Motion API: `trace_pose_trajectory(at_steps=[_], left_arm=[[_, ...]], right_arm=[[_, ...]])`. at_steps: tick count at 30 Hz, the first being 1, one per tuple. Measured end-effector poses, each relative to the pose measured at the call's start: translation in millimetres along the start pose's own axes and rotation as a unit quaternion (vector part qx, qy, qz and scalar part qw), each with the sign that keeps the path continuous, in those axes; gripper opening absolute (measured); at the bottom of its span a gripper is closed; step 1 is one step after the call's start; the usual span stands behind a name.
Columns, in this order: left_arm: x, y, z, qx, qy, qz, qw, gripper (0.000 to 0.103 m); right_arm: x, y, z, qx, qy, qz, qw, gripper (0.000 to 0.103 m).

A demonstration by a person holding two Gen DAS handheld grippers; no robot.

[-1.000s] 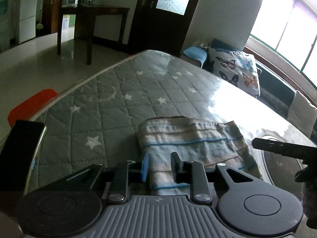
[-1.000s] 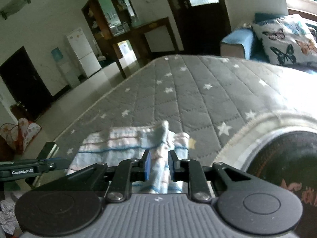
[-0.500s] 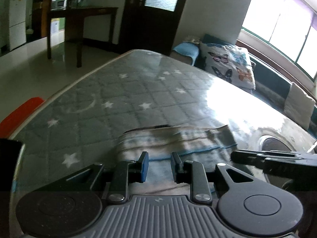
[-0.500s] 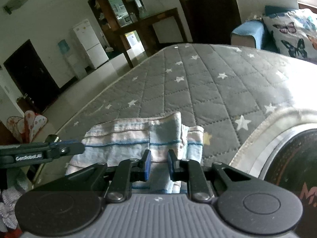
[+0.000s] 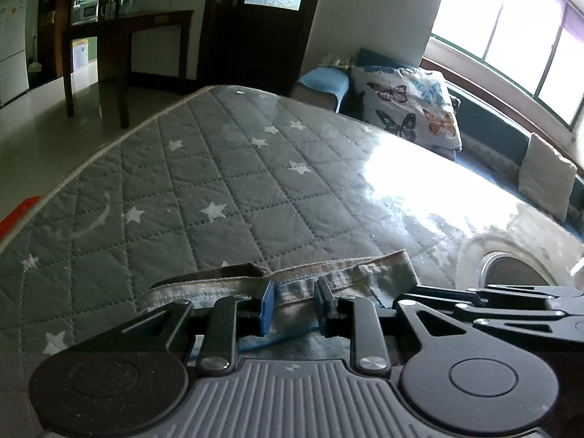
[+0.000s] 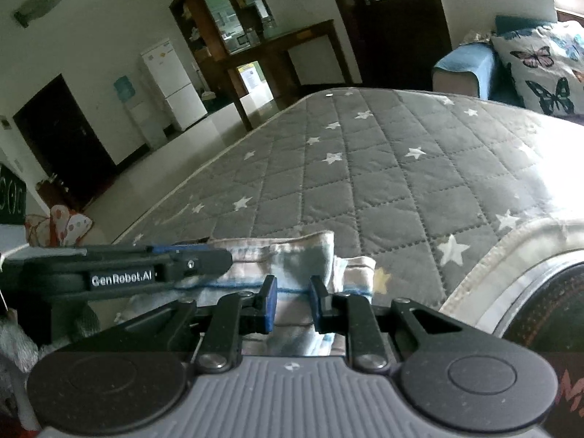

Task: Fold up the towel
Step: 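Carry the shirt across the table and lower it with both grippers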

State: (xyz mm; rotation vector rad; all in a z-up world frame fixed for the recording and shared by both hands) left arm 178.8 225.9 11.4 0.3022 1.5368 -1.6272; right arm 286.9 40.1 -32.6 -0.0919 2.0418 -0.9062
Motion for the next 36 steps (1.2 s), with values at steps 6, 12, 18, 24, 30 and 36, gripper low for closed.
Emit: trace_pose_trajectory(at_steps=[6, 12, 18, 24, 30, 36], left_arm=[[1.6, -4.0, 1.5, -0.004, 0.001, 0.001, 1.0000, 0.027], [10.7, -22.0, 3.3, -0.004, 0.008, 0.003, 1.0000, 0.037], [29.0, -47.4, 4.6, -0.003, 0.023, 0.004, 0.9997, 0.043], [55.0, -71.9, 5.1, -0.002, 0.034, 0.004, 0.9994, 0.045], [78.9, -86.3, 4.5, -0.011, 0.038, -0.004, 0.9992, 0.046], [94.7, -102.3, 1.5, -0.020, 0.029, 0.005, 0.9994, 0.061]], right_arm=[[0.6, -7.1, -4.5, -0.004, -0.009, -0.001, 1.000, 0.020], [14.3, -30.9, -24.1, -0.013, -0.042, -0.015, 0.999, 0.026], [38.5, -61.3, -43.9, -0.016, -0.079, -0.030, 0.996, 0.026], [64.2, -84.6, -53.3, -0.003, -0.104, -0.042, 0.994, 0.026], [88.5, -91.0, -47.8, 0.019, -0.103, -0.046, 0.993, 0.026], [95.7, -102.0, -48.0, 0.019, -0.087, -0.031, 0.996, 0.047]])
Point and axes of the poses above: each gripper's, at about its wrist camera, not at the fingertips, and y roughly the way its jaws point, z to its right, x to its underside, the point moved 3 cm from there along y, roughly the way its jaws point, and after that the axes turned 2 degrees about -y, right-handed, at the moved point
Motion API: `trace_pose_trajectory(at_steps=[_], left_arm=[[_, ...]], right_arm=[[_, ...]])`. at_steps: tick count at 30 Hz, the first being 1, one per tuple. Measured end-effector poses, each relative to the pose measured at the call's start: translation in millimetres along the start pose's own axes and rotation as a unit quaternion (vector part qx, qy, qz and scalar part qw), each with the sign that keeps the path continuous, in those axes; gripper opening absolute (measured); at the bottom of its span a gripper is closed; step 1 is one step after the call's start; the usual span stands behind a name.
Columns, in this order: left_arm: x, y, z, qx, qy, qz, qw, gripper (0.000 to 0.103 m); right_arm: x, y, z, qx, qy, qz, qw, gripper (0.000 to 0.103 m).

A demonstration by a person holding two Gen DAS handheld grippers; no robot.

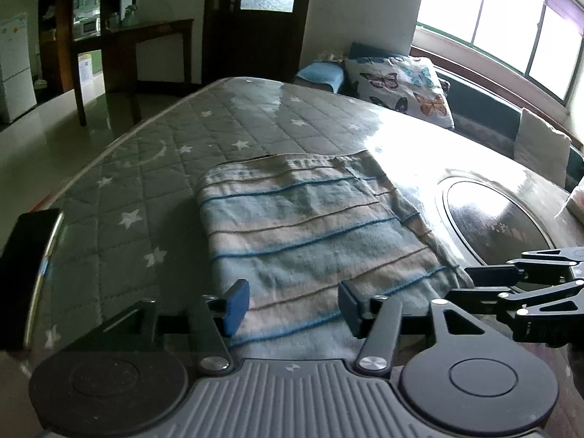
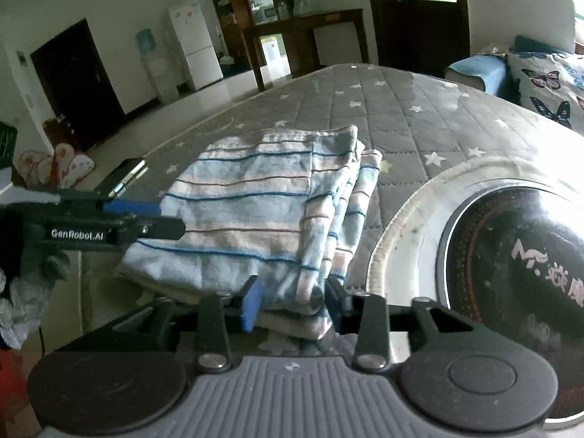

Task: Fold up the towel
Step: 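Carry the shirt across the table and lower it with both grippers, then open both grippers and withdraw from the folded shirt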

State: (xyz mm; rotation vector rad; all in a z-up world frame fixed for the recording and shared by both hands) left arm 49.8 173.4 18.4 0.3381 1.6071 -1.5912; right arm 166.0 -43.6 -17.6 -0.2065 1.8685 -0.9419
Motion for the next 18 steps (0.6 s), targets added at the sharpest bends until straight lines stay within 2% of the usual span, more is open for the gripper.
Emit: trace_pose_trajectory(at_steps=[2, 4, 5, 6, 10, 12, 14, 18], left_arm=[[4.3, -5.4, -0.2, -0.003, -0.003, 0.004, 1.0000, 0.073], [9.8, -10.4, 0.1, -0.007, -0.002, 0.010, 0.9999, 0.081], [11.9, -12.1, 1.0, -0.011, 0.000, 0.012, 0.9999, 0.086], [14.9, -13.8, 1.8, -0.015, 0.001, 0.014, 0.9998, 0.087], [24.9, -20.4, 2.1, -0.017, -0.004, 0.017, 0.9997, 0.095], [28.6, -22.7, 1.1, -0.019, -0.006, 0.019, 0.9996, 0.099], [32.2, -26.1, 0.0, -0.028, -0.005, 0.024, 0.9993, 0.103], [40.6, -31.1, -2.3, -0.040, -0.007, 0.026, 0.9988, 0.103]], right_arm=[[3.3, -4.5, -1.8, 0.007, 0.002, 0.010, 1.000, 0.060], [6.3, -8.5, -5.0, 0.015, 0.000, 0.015, 1.000, 0.064], [7.5, -9.6, -5.8, 0.018, -0.001, 0.016, 1.000, 0.069], [9.5, -10.8, -8.0, 0.022, -0.003, 0.017, 1.000, 0.076], [15.4, -15.1, -16.1, 0.033, -0.013, 0.019, 0.999, 0.081], [18.3, -16.7, -20.1, 0.037, -0.017, 0.021, 0.999, 0.093], [20.9, -18.4, -23.9, 0.040, -0.021, 0.024, 0.999, 0.095], [27.6, -21.7, -31.6, 0.056, -0.025, 0.029, 0.998, 0.103]])
Point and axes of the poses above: each gripper's, at about its wrist camera, not at the fingertips, and y roughly the way its jaws point, z to its right, x to its underside, the point moved 3 cm from there along y, roughly the way its jaws point, and after that the axes turned 2 degrees about -y, right-handed, at the moved point
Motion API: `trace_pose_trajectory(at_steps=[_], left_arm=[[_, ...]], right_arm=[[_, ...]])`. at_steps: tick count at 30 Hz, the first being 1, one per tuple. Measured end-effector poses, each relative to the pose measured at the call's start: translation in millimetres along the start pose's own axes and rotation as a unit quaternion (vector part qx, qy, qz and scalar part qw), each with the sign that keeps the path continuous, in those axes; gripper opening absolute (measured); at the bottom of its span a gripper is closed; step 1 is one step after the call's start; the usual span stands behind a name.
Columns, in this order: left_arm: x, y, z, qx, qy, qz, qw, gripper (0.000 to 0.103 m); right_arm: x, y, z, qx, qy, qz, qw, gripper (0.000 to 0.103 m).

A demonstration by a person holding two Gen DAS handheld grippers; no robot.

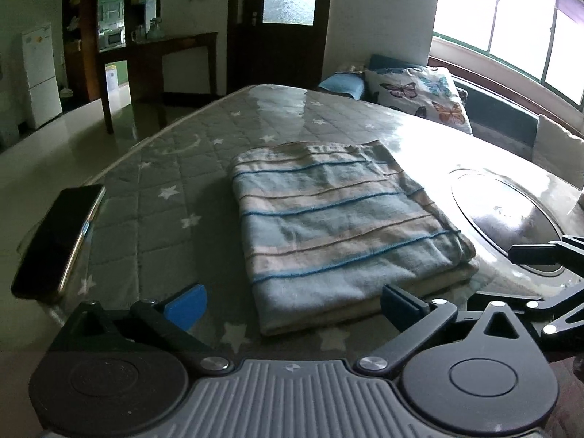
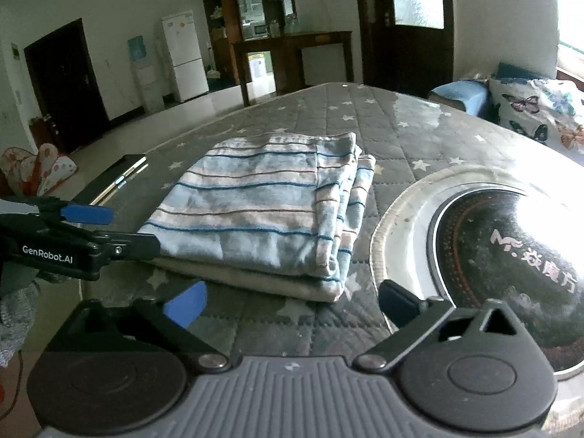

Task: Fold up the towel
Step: 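Open both grippers and withdraw from the folded shirt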

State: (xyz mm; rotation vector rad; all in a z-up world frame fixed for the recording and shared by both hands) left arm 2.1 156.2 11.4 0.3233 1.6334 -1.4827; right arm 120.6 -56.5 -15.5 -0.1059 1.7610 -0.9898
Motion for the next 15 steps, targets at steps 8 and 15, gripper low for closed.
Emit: trace_pose_trajectory(at_steps=[8, 15], left_arm=[[11.3, -11.4, -3.6, -0.002, -0.011, 0.023, 0.9997, 0.103], [19.5, -18.5, -3.9, -0.008, -0.018, 0.024, 0.9995, 0.103]], right_arm=[[14.5, -1.1, -11.6, 0.019, -0.007, -0.016, 1.000, 0.103], [23.9, -2.1, -18.0, 0.026, -0.003, -0.019, 0.999, 0.103]])
Point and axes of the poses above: each gripper's, at about its wrist camera, not at the fingertips, and y roughly the way its jaws point, z to its right, x to its underside, the point moved 3 cm from there along y, roughly the way its jaws point, and after that the axes turned 2 degrees about -y, right-handed, at the moved point
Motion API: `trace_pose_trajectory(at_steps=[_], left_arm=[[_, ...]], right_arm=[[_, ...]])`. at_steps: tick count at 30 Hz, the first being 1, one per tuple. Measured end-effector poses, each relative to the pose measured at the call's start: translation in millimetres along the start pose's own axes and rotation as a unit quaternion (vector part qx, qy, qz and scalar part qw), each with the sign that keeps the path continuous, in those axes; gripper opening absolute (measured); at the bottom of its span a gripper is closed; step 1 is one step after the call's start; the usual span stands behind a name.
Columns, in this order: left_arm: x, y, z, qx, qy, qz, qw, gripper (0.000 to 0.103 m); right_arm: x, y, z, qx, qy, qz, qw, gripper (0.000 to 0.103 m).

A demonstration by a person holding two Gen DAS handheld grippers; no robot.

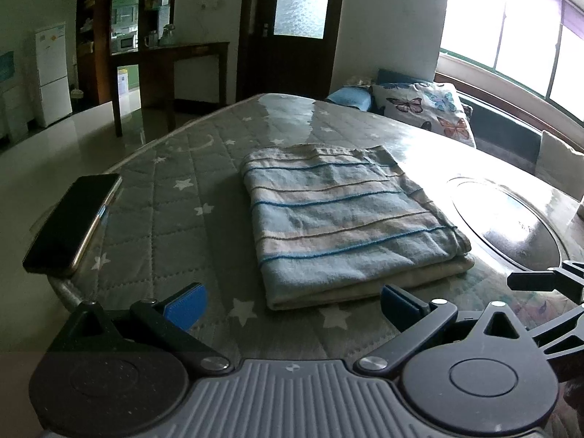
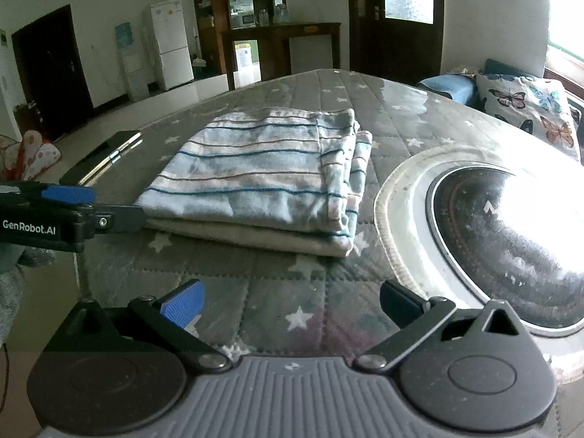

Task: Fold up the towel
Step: 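Open both grippers and withdraw from the folded shirt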

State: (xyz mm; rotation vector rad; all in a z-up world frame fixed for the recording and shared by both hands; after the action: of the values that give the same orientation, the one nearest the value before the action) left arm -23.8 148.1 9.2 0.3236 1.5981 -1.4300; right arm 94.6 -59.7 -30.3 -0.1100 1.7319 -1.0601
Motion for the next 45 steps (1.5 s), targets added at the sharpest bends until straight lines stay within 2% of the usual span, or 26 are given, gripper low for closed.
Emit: trace_pose_trajectory(at_steps=[16, 45], left_arm=[[18.8, -9.1, 3.0, -0.044, -0.001, -0.013, 0.9989, 0.103], [29.7, -15.0, 12.2, -0.050, -0.005, -0.014, 0.9986, 0.103]], right_arm=[[15.6, -6.8, -5.7, 0.001, 0.017, 0.004, 1.000, 0.103], [29.8, -15.8, -13.3, 0.018, 0.025, 0.018, 0.999, 0.103]])
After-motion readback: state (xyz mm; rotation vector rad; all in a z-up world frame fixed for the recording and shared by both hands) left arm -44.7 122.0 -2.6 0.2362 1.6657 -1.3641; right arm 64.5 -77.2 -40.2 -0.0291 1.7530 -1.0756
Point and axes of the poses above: each gripper's, at about its wrist camera, not at the fingertips, and y roughly the way its jaws point, z to its right, x to its underside, the point moved 3 cm from there along y, roughly the way its jaws point, and after that the axes turned 2 degrees about -y, right-handed, at the moved point
